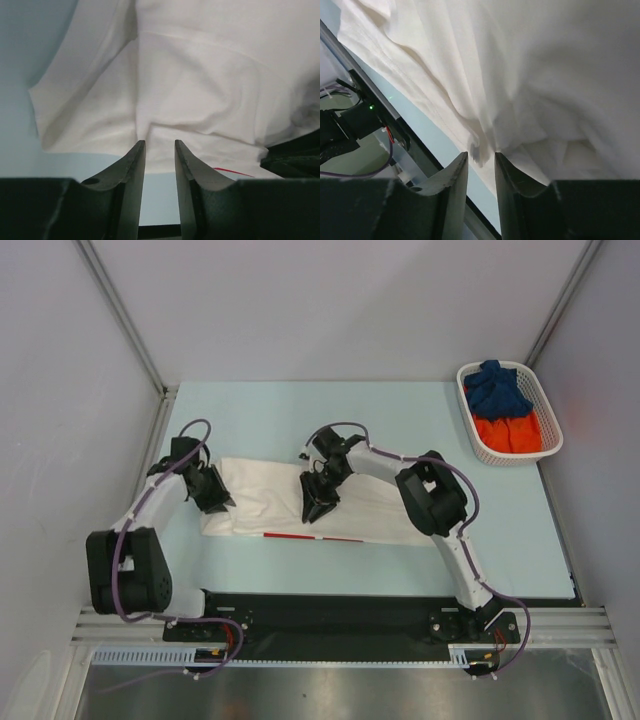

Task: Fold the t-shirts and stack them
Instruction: Fold the tshirt

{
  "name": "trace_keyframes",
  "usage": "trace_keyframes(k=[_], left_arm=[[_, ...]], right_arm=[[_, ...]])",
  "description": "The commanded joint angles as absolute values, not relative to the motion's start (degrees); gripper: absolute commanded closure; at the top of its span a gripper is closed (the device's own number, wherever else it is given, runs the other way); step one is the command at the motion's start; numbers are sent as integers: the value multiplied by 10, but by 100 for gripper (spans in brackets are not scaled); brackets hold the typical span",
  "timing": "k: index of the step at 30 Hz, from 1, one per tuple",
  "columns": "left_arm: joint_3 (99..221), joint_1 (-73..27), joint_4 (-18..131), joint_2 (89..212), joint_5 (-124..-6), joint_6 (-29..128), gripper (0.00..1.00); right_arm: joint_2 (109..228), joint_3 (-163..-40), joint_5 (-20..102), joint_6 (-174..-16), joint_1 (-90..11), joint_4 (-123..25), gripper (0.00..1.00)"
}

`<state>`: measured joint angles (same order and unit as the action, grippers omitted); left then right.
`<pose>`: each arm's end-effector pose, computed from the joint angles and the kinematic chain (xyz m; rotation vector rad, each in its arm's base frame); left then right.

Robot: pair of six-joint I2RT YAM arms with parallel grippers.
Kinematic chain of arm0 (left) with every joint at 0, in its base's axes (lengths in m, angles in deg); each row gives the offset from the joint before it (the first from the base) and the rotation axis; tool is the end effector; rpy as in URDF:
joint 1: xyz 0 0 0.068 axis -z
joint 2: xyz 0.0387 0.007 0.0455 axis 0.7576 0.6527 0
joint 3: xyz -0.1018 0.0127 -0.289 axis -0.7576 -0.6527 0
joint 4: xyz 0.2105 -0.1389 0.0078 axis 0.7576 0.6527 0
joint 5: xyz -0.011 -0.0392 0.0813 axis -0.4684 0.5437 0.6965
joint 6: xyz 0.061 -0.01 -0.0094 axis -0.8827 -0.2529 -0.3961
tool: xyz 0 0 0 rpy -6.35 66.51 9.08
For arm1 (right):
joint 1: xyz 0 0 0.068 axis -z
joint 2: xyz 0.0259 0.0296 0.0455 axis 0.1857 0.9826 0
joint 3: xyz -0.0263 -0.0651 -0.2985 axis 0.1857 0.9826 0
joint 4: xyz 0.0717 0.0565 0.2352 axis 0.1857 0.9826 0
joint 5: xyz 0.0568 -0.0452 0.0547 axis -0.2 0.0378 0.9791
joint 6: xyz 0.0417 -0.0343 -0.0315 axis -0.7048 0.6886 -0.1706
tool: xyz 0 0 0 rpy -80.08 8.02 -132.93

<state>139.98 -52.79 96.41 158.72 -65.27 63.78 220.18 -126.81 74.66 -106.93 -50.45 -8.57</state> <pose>0.2609 0.0088 0.2266 -0.6727 2.7187 -0.3097 0.3536 0.3353 0.1542 0.6729 -2.7375 -1.1376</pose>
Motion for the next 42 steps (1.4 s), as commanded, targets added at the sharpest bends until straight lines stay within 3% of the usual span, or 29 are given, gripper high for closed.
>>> trace_keyframes(k=[1, 5, 14, 24, 29, 34, 37, 40, 42], left_arm=[[1402, -519, 967, 1506, -711, 636, 66], [1380, -502, 956, 1525, -765, 653, 81], [1328, -502, 930, 1573, -776, 695, 94], [1334, -527, 911, 1671, -715, 718, 92], [1349, -555, 921, 1689, -693, 704, 95], [1385, -552, 940, 1657, -685, 675, 84], [1409, -534, 955, 1620, -690, 654, 60], [1439, -503, 973, 1585, -692, 644, 52], [1456, -474, 974, 1568, -687, 645, 53]], right_arm=[[2145, -1274, 707, -1048, -497, -57, 65], [2135, -1295, 710, -1041, -504, -57, 65], [2209, -1352, 748, -1054, -536, -55, 76], [2209, -1240, 731, -1101, -506, -135, 90], [2160, -1222, 710, -1087, -500, -108, 88], [2048, -1172, 680, -1099, -454, -104, 68], [2008, -1147, 653, -1092, -403, -81, 61], [1995, -1147, 615, -1066, -360, -44, 60], [1993, -1161, 572, -1039, -329, -10, 59]])
